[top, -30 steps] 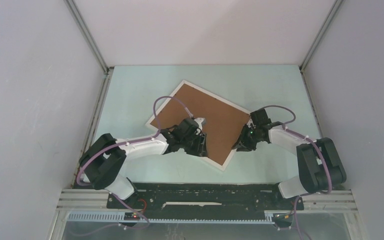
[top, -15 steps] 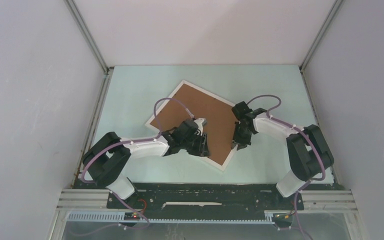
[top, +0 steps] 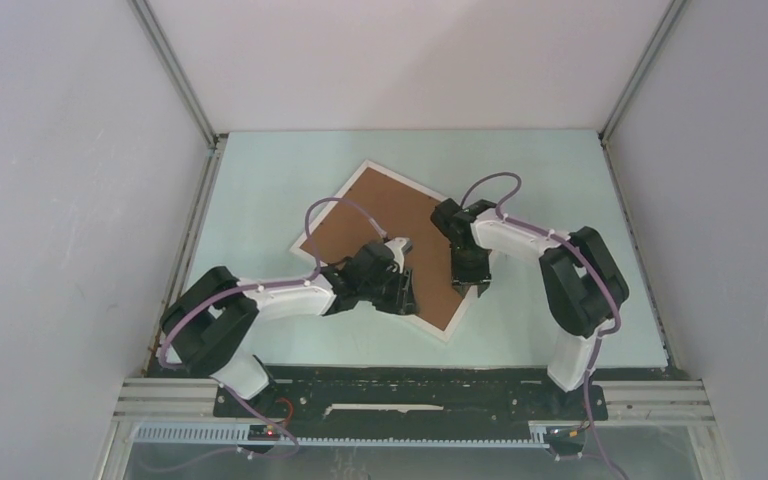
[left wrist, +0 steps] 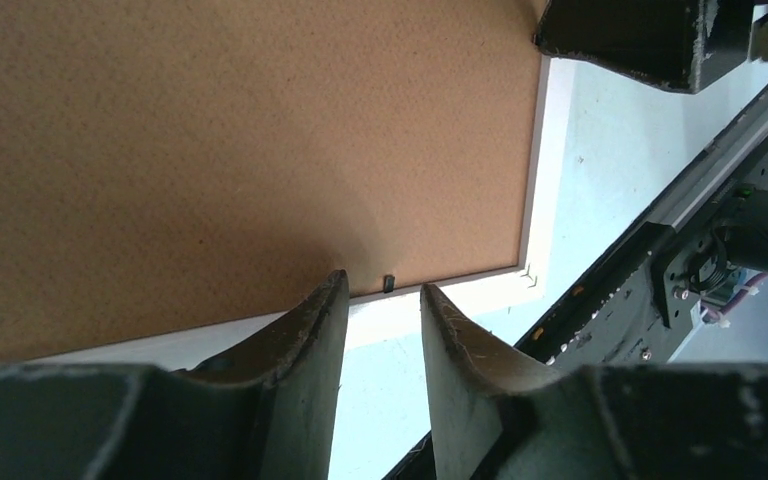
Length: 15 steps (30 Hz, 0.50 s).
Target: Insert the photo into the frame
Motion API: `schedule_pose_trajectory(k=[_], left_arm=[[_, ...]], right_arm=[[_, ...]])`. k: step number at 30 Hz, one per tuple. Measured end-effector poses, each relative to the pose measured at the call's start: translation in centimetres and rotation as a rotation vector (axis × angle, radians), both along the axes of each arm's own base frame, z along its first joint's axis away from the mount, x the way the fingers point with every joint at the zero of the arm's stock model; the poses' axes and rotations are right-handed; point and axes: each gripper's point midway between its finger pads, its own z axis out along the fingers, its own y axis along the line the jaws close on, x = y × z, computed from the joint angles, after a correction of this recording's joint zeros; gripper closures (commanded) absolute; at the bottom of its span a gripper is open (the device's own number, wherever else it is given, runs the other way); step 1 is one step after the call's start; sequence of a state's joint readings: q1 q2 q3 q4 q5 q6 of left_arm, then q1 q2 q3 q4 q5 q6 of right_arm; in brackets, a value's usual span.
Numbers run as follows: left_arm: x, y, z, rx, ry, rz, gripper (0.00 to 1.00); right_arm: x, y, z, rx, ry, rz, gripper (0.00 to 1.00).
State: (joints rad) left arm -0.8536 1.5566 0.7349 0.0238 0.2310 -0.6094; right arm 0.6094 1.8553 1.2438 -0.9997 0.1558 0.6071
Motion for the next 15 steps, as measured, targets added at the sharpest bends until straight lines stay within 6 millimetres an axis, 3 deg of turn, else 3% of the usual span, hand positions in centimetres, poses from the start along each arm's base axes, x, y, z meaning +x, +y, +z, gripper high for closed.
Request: schedule_pose_trajectory(k=[3, 5, 10, 15], left_arm=[[-0.2, 0.3, 0.2, 0.012, -0.005, -0.002, 0.57], [-0.2, 0.7, 0.5, 0.023, -0.013, 0.0, 0.55], [-1.7, 2.4, 1.1, 0.074, 0.011, -0.023, 0.52], [-1.5, 1.9, 3.0, 0.066, -0.013, -0.05, 0.33]], right_arm=[[0.3, -0.5, 0.8, 0.04, -0.027, 0.006, 0.34], [0.3, -1.0, 1.0, 0.076, -0.042, -0.007, 0.32], [2.1, -2.3, 1.5, 0.253, -0.147, -0.119, 0.39], [4.9, -3.6, 0.9, 0.361, -0.211, -0.25, 0.42]])
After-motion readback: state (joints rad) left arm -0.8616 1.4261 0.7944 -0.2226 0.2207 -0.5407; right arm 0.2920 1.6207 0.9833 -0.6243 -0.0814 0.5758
